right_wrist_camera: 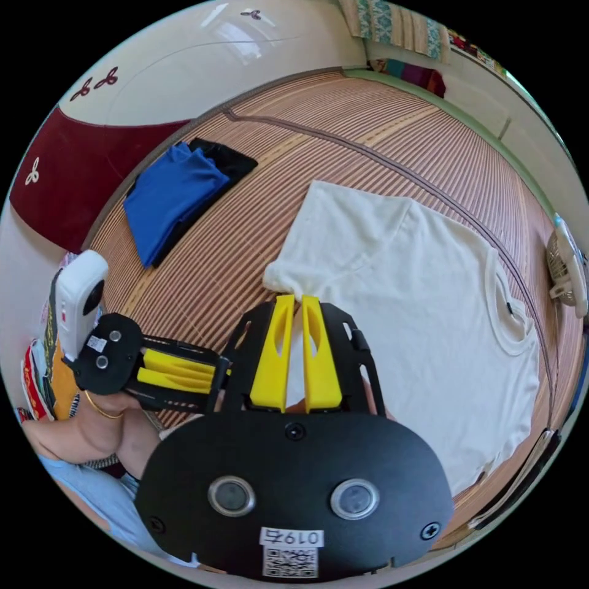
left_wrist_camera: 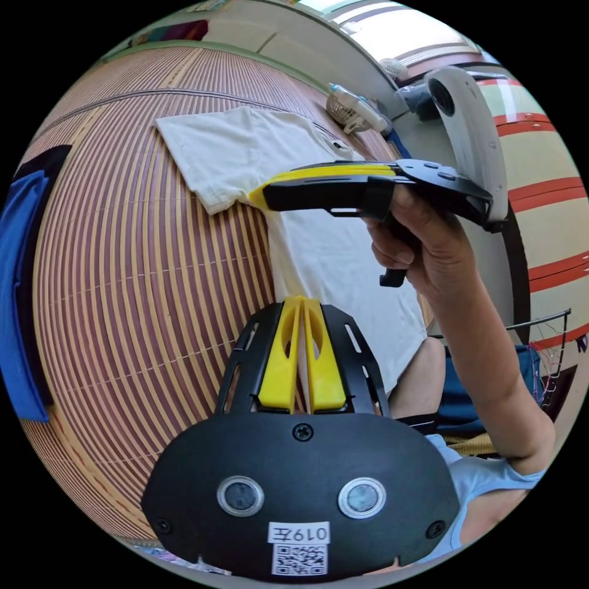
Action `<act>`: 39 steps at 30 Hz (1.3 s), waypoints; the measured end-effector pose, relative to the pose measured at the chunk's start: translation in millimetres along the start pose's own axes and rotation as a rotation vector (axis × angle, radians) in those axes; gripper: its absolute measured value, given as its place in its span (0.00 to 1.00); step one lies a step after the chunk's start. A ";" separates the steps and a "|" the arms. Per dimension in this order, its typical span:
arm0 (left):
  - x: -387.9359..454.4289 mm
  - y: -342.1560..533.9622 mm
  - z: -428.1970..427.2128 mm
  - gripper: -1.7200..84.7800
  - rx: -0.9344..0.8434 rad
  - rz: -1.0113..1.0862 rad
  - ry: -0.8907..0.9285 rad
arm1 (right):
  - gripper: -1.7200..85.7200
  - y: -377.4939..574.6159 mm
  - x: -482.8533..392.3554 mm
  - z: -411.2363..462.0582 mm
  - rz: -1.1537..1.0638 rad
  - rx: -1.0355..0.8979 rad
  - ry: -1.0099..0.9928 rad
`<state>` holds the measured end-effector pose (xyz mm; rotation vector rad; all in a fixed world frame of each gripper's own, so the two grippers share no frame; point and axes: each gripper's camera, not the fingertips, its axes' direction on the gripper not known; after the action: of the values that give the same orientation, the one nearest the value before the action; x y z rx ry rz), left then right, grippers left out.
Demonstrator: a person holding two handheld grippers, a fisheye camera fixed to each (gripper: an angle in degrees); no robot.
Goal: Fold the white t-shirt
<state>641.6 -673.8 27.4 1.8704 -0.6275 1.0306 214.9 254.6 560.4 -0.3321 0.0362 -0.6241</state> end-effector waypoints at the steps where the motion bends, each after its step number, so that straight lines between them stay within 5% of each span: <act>1: 2.6 0.5 2.9 0.03 -0.020 0.016 0.007 | 0.02 6.3 -2.1 4.2 -0.018 -0.022 -0.016; 11: -7.0 15.7 -3.2 0.03 0.039 -0.030 0.008 | 0.01 144.0 -9.6 -52.5 0.025 0.256 0.001; 17: -11.9 26.3 -8.5 0.03 0.129 -0.067 0.054 | 0.01 288.4 -16.7 -45.9 0.141 0.275 -0.136; 23: -17.5 33.1 -5.1 0.03 0.249 -0.102 0.111 | 0.01 388.1 -83.6 -28.0 0.053 0.251 0.020; 33: 11.8 40.2 21.6 0.03 0.181 0.009 -0.163 | 0.01 447.9 -121.7 -22.9 0.077 0.337 -0.031; 39: -3.2 50.1 24.2 0.03 0.196 -0.090 -0.090 | 0.01 485.4 -133.7 -14.2 0.121 0.334 -0.052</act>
<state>612.1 -719.0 41.1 2.1063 -0.5037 0.9830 379.9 696.9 384.8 -0.0219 -0.0969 -0.4906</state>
